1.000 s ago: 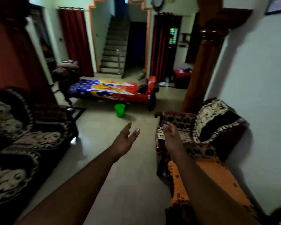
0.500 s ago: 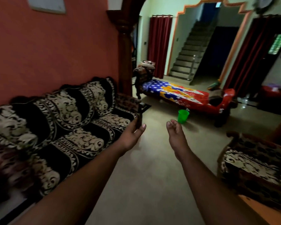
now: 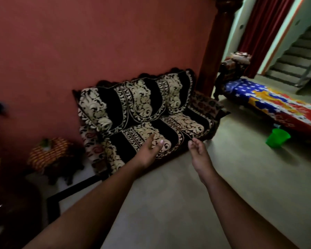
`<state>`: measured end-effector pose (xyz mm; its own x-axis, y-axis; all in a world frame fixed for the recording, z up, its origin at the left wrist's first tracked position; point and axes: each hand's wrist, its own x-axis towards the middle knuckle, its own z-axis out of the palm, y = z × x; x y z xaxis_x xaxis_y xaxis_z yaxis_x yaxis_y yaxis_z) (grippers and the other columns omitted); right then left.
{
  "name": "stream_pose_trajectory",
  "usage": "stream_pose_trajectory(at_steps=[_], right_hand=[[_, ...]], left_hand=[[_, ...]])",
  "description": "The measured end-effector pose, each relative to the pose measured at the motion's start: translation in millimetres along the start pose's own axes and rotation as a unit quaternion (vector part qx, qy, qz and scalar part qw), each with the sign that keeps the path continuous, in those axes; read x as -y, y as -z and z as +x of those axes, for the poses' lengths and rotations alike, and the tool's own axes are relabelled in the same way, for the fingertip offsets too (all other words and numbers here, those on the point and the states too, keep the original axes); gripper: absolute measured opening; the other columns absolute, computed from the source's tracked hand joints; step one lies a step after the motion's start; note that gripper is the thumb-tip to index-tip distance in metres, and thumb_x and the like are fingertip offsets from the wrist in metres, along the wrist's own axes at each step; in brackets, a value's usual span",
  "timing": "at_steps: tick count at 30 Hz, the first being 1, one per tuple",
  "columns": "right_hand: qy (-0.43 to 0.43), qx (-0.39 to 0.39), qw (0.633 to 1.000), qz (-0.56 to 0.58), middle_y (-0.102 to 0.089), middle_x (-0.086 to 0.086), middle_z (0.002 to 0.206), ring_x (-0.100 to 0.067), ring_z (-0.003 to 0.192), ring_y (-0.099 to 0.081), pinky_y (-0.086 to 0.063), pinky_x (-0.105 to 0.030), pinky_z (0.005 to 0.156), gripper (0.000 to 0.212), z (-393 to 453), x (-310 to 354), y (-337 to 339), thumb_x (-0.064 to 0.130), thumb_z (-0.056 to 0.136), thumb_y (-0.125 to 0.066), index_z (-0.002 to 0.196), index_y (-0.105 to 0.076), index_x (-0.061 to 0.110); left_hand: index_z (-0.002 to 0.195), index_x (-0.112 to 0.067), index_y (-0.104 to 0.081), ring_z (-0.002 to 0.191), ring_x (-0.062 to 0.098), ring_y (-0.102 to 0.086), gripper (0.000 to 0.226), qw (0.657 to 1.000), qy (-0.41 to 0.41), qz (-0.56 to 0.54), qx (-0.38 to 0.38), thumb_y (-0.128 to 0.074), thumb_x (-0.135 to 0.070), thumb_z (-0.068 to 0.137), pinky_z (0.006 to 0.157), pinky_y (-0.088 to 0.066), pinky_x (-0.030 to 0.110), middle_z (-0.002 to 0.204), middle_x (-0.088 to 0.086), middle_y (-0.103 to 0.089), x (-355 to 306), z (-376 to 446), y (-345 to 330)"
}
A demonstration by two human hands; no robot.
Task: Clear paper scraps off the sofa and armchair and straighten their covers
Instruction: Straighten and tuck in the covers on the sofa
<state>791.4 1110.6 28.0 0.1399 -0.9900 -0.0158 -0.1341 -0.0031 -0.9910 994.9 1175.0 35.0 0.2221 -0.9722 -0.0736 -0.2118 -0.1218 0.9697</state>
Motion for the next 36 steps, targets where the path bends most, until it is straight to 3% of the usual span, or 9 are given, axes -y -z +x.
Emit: stream_pose_trajectory(at_steps=[4,6,8,11,17,24,27,31,36], right_hand=[[-0.014,0.070,0.997,0.002,-0.052,-0.008,0.143,-0.016,0.130,-0.050,-0.037,-0.024,0.103,0.046,32,-19,-49,0.031,0.101,-0.057,0.142,-0.047,0.014],[-0.025,0.105,0.994,0.007,-0.050,-0.009,0.145,-0.018,0.135,-0.047,-0.036,-0.025,0.106,0.048,52,-32,-68,0.029,0.101,-0.057,0.144,-0.045,0.011],[-0.037,0.137,0.990,0.013,-0.049,-0.008,0.148,-0.017,0.136,-0.046,-0.035,-0.025,0.108,0.049,73,-44,-84,0.029,0.101,-0.057,0.144,-0.044,0.012],[-0.059,0.176,0.982,0.019,-0.048,-0.004,0.148,-0.012,0.132,-0.046,-0.035,-0.024,0.104,0.047,108,-61,-103,0.032,0.101,-0.057,0.143,-0.044,0.015],[-0.098,0.233,0.968,0.003,-0.050,-0.009,0.147,-0.016,0.130,-0.050,-0.036,-0.025,0.104,0.049,166,-89,-125,0.033,0.100,-0.058,0.142,-0.045,0.011],[-0.128,0.258,0.957,-0.025,-0.045,-0.009,0.152,-0.020,0.138,-0.045,-0.035,-0.028,0.107,0.052,223,-101,-158,0.036,0.100,-0.057,0.144,-0.043,0.013],[-0.131,0.264,0.955,-0.042,-0.046,-0.008,0.151,-0.019,0.136,-0.046,-0.036,-0.031,0.107,0.050,248,-106,-174,0.042,0.098,-0.058,0.142,-0.045,0.020],[-0.132,0.247,0.957,-0.071,-0.048,-0.003,0.150,-0.017,0.135,-0.047,-0.039,-0.034,0.109,0.076,285,-110,-201,0.068,0.084,-0.061,0.143,-0.046,0.023],[-0.153,0.213,0.961,-0.088,-0.048,-0.005,0.149,-0.012,0.124,-0.049,-0.040,-0.030,0.100,0.051,331,-111,-225,0.042,0.099,-0.058,0.143,-0.047,0.018]], left_hand=[[0.157,-0.029,-0.025,0.146,0.010,-0.033,0.104,0.997,0.051,0.014,-0.049,-0.055,-0.085,0.076,0.123,-0.028,0.039,0.159,-0.009,-0.034,41,19,34],[0.157,-0.025,-0.025,0.143,0.006,-0.034,0.083,0.996,0.062,-0.004,-0.066,-0.060,-0.062,0.091,0.112,-0.038,0.020,0.149,-0.017,-0.036,49,25,47],[0.156,-0.020,-0.025,0.138,0.004,-0.033,0.069,0.994,0.079,-0.007,-0.081,-0.056,-0.044,0.100,0.100,-0.035,0.005,0.147,-0.014,-0.036,59,33,56],[0.160,-0.020,-0.020,0.147,0.013,-0.030,0.084,0.986,0.107,0.005,-0.125,-0.057,-0.057,0.094,0.113,-0.029,0.024,0.163,-0.003,-0.027,75,47,67],[0.156,-0.037,-0.025,0.147,0.009,-0.032,0.089,0.978,0.139,0.033,-0.154,-0.057,-0.078,0.083,0.121,-0.031,0.044,0.161,-0.012,-0.032,110,86,82],[0.159,-0.024,-0.020,0.149,0.014,-0.027,0.101,0.969,0.164,0.025,-0.184,-0.057,-0.078,0.082,0.123,-0.028,0.043,0.163,-0.005,-0.027,120,132,95],[0.159,-0.022,-0.021,0.149,0.015,-0.026,0.089,0.965,0.181,0.045,-0.185,-0.056,-0.066,0.090,0.123,-0.026,0.040,0.158,-0.006,-0.031,136,159,108],[0.157,-0.027,-0.026,0.149,0.011,-0.025,0.095,0.970,0.174,0.037,-0.163,-0.055,-0.079,0.083,0.122,-0.024,0.033,0.160,-0.009,-0.030,157,207,131],[0.158,-0.021,-0.025,0.146,0.009,-0.025,0.096,0.973,0.188,0.044,-0.123,-0.053,-0.077,0.085,0.123,-0.024,0.037,0.155,-0.014,-0.027,179,273,158]])
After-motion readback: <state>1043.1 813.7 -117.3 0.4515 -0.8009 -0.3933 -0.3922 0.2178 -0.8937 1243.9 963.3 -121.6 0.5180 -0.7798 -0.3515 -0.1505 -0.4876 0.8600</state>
